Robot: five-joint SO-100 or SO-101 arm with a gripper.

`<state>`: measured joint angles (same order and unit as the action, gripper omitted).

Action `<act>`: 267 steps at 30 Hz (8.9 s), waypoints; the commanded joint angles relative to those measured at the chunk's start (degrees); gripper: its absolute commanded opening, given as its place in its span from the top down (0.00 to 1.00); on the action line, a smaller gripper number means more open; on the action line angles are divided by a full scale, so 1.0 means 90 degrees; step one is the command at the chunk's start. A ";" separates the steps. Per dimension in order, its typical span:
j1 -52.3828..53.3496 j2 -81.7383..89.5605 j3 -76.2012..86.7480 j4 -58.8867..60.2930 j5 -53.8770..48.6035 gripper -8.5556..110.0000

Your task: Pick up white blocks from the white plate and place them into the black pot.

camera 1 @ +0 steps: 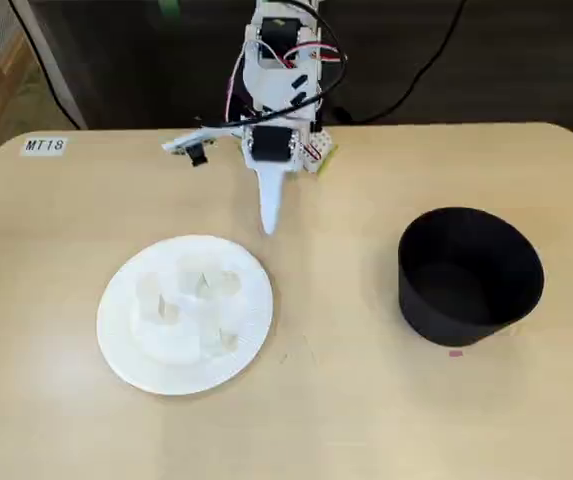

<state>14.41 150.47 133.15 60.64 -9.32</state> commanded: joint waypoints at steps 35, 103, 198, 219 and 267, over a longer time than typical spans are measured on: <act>0.2588 -0.7314 -0.5732 0.1875 -0.3516 0.64; -0.4434 -0.6543 -0.8730 0.3428 0.0010 0.95; 0.1680 -0.6982 -0.3350 -0.0020 -0.0205 0.67; 0.1455 -0.8203 -0.4678 0.0010 0.0449 0.95; -0.5889 -0.4082 -0.0801 -0.4521 0.0215 0.74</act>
<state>-39.02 113.55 126.56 21.09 -6.06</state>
